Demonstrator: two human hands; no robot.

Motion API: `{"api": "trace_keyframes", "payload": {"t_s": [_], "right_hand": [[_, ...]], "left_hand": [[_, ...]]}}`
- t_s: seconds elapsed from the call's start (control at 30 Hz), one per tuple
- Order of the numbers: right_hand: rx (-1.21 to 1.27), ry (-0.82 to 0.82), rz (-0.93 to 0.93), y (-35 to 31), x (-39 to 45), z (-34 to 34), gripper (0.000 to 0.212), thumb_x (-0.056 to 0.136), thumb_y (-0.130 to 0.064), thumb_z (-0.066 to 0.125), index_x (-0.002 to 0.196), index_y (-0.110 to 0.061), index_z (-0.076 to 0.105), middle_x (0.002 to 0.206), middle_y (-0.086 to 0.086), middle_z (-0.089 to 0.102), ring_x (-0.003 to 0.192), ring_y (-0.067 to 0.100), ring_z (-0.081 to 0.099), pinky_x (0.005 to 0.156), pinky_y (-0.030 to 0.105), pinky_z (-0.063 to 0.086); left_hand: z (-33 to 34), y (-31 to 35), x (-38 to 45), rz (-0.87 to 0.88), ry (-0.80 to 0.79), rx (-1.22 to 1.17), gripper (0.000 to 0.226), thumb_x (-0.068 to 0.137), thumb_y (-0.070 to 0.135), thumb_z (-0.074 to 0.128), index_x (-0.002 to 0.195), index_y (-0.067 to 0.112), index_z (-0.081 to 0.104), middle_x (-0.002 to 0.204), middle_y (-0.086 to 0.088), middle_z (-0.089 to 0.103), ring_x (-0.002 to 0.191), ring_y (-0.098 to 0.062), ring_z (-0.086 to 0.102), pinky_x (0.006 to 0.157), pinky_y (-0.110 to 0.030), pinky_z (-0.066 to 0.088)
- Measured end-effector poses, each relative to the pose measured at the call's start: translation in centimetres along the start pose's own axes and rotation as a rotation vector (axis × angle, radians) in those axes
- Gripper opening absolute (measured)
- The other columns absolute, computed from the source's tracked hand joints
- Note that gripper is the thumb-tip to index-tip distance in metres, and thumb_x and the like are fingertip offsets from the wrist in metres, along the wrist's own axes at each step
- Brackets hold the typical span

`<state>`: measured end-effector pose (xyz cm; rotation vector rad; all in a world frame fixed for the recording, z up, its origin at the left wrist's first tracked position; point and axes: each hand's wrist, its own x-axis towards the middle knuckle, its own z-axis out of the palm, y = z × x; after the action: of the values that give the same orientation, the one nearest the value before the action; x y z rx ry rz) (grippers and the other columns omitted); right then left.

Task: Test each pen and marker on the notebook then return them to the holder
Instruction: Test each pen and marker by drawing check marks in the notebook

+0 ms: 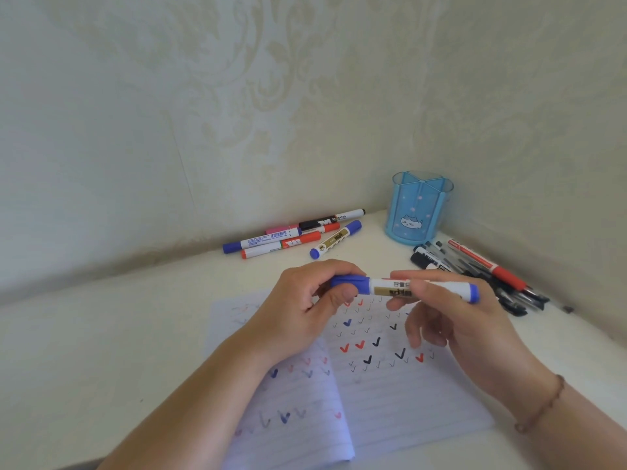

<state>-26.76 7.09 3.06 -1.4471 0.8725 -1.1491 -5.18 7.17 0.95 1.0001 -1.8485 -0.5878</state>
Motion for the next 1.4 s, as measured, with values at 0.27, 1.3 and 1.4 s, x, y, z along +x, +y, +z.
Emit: {"api": "trace_keyframes", "payload": {"t_s": [0.27,1.3,1.4], "right_hand": [[-0.025,-0.049,0.009,-0.1,0.0,0.1,0.026,0.08,-0.034,0.061,0.098,-0.025,0.077,0.086,0.013,0.074,0.045,0.031,0.055,0.045,0.026,0.028],[0.107,0.142,-0.082,-5.3,3.3,3.4,0.027,0.096,-0.018,0.048,0.074,-0.02,0.064,0.051,0.001,0.059,0.044,0.015,0.055,0.035,0.018,0.033],[0.149,-0.005,-0.117,-6.5,3.1,9.4,0.026,0.096,-0.019,0.046,0.077,-0.019,0.065,0.05,0.0,0.057,0.046,0.019,0.053,0.037,0.022,0.033]], "left_hand": [[-0.1,0.5,-0.2,-0.035,0.031,-0.151,0.024,0.095,0.007,0.056,0.105,0.026,0.068,0.071,0.0,0.063,0.055,-0.009,0.055,0.059,-0.023,0.05],[-12.6,5.5,-5.1,-0.301,-0.171,0.425,0.044,0.089,0.037,0.068,0.13,0.035,0.055,0.116,0.02,0.061,0.094,-0.001,0.062,0.09,-0.035,0.051],[-16.3,7.1,-9.6,-0.353,-0.052,0.455,0.039,0.089,0.03,0.069,0.127,0.031,0.059,0.114,0.017,0.063,0.093,-0.004,0.063,0.09,-0.038,0.051]]}}
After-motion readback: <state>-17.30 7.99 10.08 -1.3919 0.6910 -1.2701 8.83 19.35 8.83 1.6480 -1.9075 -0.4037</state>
